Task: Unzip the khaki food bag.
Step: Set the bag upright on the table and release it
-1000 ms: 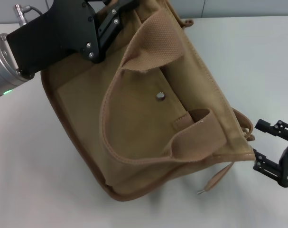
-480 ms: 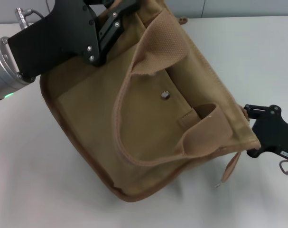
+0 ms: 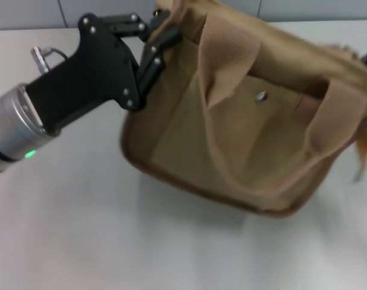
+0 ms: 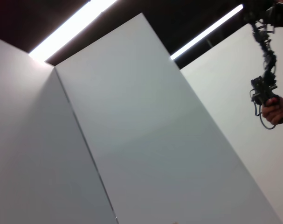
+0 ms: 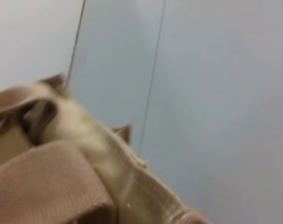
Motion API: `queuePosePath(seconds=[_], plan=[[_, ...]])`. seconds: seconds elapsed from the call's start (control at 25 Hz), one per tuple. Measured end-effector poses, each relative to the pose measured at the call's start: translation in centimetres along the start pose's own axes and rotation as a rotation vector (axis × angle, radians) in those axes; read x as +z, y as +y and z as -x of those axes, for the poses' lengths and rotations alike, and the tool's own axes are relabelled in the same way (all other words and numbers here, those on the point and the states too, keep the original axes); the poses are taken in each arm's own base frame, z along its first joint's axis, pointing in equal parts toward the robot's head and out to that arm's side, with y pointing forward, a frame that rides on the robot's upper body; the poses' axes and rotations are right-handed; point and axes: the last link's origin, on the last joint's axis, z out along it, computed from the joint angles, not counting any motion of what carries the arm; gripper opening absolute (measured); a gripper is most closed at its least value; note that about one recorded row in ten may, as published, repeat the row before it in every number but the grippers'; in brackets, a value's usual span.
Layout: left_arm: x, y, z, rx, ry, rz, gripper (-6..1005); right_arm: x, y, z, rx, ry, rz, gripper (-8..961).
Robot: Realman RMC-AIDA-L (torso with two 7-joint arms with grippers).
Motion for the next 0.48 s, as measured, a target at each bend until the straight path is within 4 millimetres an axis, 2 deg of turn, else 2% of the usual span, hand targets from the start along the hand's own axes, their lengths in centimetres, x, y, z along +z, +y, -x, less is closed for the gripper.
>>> queuePosePath(seconds=[0.12,0.24,0.48], plan=[[-0.7,1.4,0.9,-0.033,-0.041,-0.038,88,1.5,-2.0,1.1,-0.005,0.008,-0.02,51],[-1.8,3.4,1.9,-0.083,-0.102,-0.068,88,3.1,-3.4,1.3,-0.003,0.038,-0.044,54],[-3.9,6.7,2.9,-0.15,-0.196,-0.127,89,6.0,-4.0,0.9,-0.024,0.097,-0.019,59]])
